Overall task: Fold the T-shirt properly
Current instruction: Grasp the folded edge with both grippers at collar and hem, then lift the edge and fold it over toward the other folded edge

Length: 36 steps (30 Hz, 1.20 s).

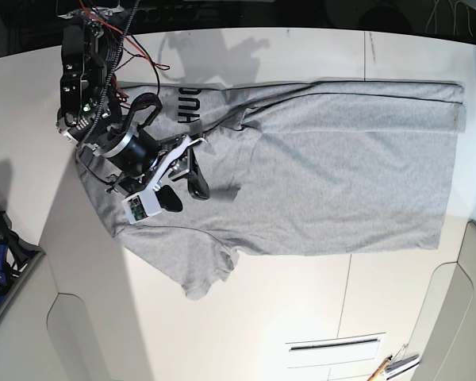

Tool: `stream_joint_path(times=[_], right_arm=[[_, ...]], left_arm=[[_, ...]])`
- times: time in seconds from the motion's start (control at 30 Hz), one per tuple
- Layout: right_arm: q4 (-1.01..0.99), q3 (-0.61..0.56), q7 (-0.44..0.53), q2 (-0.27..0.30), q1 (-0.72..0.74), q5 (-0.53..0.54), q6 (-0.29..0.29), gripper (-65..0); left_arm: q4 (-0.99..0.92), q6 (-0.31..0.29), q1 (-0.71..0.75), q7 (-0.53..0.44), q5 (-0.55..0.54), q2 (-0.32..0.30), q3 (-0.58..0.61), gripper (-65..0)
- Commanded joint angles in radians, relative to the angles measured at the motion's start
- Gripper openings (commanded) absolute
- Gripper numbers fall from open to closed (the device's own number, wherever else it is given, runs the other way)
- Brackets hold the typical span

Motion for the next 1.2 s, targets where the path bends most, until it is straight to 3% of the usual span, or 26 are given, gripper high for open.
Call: stream_joint_path(times=[0.0,0.1,0.13,0.17,0.23,0.27,0.33,0.47,0.5,0.7,0.83,0.93,1.03,1.17], right_arm=[[0.015,0.009,0.025,0.002,0.016,0.015,0.004,-34.5],[0.016,0.043,-0.019,0.002,0.016,0.020,0.004,-35.2],[0.017,0.060,-0.050,0.003,0.016,0.031,0.004,-38.6],[0.017,0.080,-0.086,0.003,0.015,0.052,0.004,-44.5],[0.017,0.128,-0.153,0.005,0.013,0.113,0.010,-62.7],[0.017,0.155,-0.180,0.006,0.011,0.147,0.020,-65.0],[0.017,0.217,-0.232,0.005,0.002,0.201,0.037,-65.0],[0.017,0.330,-0.235,0.026,-0.046,0.234,0.035,-65.0],[0.017,0.350,-0.234,0.036,-0.061,0.241,0.035,-65.0],[0.016,0.389,-0.197,0.080,-0.158,0.204,0.034,-65.0],[0.009,0.388,-0.161,0.085,-0.215,0.144,0.034,-65.0],[-0.017,0.388,-0.161,0.089,-0.238,0.135,0.034,-65.0],[-0.045,0.386,-0.165,0.099,-0.256,0.133,0.035,-65.0],[-0.062,0.386,-0.203,0.136,-0.297,0.135,0.035,-65.0]], left_arm=[[0.013,-0.009,0.001,-0.018,-0.022,-0.026,-0.010,-39.6],[0.013,-0.009,0.001,-0.013,-0.037,-0.026,-0.005,-39.6],[0.013,-0.009,0.001,-0.006,-0.046,-0.026,-0.002,-39.6],[0.013,-0.009,0.001,0.003,-0.053,-0.026,0.001,-39.6],[0.013,-0.009,0.001,0.026,-0.084,-0.026,0.015,-39.6],[0.014,-0.009,0.001,0.039,-0.100,-0.026,0.026,-39.8],[0.018,-0.009,0.001,0.050,-0.104,-0.026,0.064,-45.3],[0.019,-0.009,0.000,0.054,-0.059,-0.026,0.175,-64.0],[0.019,-0.009,0.000,0.053,-0.045,-0.025,0.207,-65.0],[0.019,-0.009,-0.061,0.021,0.110,0.005,0.371,-65.0],[0.019,-0.005,-0.085,-0.060,0.322,0.043,0.455,-65.0],[0.018,0.070,-0.085,-0.097,0.465,0.058,0.532,-65.0],[0.018,0.104,-0.071,-0.087,0.493,0.060,0.580,-65.0],[0.018,0.103,-0.047,-0.073,0.491,0.055,0.576,-65.0]])
